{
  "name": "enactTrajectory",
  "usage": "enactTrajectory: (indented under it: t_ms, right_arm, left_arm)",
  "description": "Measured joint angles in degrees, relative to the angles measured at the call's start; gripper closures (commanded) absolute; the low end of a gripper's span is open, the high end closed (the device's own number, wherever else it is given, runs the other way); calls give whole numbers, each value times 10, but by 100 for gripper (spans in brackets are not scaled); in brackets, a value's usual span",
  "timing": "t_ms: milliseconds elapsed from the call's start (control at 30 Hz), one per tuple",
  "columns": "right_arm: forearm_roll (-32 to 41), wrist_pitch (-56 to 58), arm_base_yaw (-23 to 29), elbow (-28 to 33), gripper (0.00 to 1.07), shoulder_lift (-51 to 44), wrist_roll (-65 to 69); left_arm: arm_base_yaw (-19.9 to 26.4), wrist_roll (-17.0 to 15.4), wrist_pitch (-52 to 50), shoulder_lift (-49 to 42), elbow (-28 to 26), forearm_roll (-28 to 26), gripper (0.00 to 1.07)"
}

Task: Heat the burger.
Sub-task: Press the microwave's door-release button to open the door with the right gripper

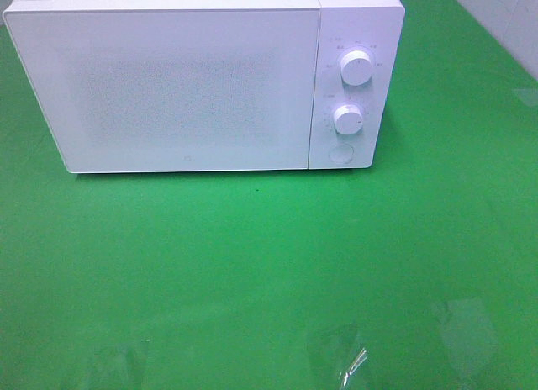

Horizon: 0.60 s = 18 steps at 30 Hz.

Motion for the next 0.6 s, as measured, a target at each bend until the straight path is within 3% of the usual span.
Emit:
enactTrajectory:
  t_ms: [433, 600]
  right_arm:
    - [0, -138, 0, -1, 31, 142, 0]
    - [0, -246, 0, 33, 31, 198, 0]
  left_arm:
    - [0, 0, 0, 0, 0, 0, 12]
    - [0, 0, 0, 0, 0, 0, 12]
